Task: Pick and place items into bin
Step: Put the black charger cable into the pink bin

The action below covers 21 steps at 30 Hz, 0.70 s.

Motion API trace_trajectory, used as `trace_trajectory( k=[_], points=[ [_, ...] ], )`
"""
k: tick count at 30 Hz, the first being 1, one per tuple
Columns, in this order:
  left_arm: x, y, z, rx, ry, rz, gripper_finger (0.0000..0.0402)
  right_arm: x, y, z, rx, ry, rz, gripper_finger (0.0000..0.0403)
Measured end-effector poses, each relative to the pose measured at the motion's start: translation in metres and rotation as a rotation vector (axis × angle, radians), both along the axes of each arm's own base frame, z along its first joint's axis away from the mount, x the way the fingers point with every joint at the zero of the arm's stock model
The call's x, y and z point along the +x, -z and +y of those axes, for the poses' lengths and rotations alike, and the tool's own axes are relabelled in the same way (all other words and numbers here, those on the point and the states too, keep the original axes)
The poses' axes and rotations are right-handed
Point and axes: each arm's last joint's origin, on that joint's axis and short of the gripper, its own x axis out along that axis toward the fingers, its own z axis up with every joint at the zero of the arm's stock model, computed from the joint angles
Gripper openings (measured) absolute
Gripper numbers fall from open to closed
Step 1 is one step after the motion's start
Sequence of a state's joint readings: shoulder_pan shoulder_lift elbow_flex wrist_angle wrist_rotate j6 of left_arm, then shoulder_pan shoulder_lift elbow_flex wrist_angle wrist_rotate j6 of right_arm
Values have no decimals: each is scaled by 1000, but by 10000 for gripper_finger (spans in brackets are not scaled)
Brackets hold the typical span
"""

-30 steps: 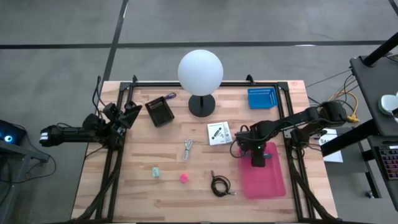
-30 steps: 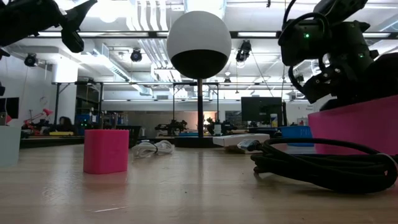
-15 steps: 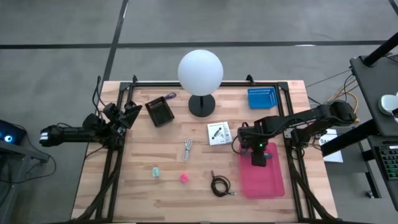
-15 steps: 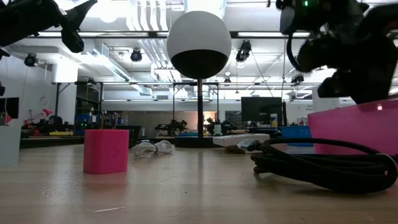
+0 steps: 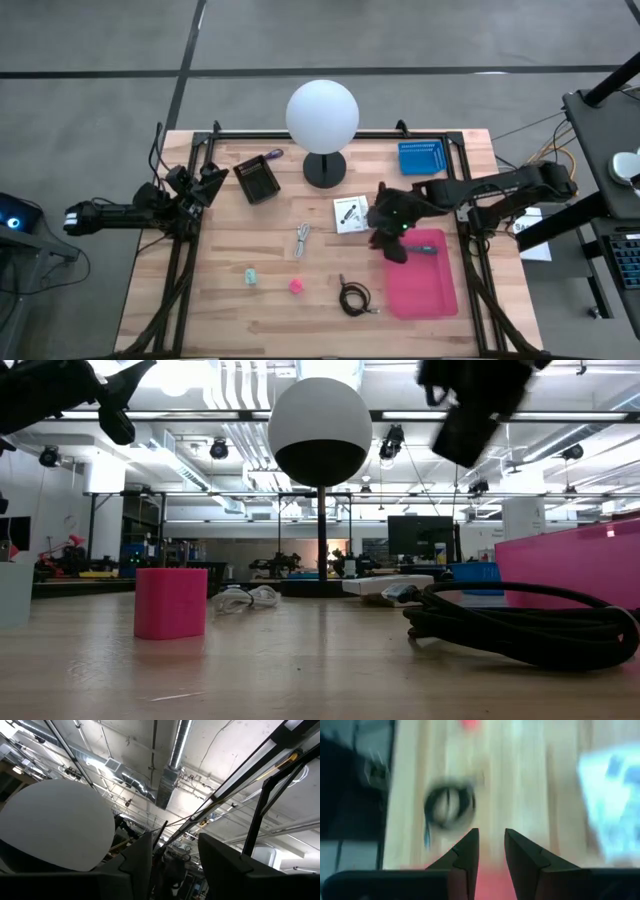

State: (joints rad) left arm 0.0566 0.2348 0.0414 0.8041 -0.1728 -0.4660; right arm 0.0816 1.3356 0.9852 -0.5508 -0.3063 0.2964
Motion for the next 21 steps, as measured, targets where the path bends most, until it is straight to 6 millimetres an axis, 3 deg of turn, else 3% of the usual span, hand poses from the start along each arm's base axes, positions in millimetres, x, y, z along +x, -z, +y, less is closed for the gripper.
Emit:
trace_trajectory(
  k=[6, 10, 14, 21],
  points=[
    [0, 0, 0, -2, 1, -1, 144, 20, -23, -2, -27, 89, -300, 69],
    [0, 0, 0, -2, 1, -1, 144, 33, -45, -5, 52, 258, -535, 69],
    [0, 0, 0, -2, 1, -1, 144, 37, -71, -4, 77, 248, -810, 73],
    [0, 0, 1, -13, -16, -2, 144, 37, -75, -4, 67, 237, -855, 71]
  ],
)
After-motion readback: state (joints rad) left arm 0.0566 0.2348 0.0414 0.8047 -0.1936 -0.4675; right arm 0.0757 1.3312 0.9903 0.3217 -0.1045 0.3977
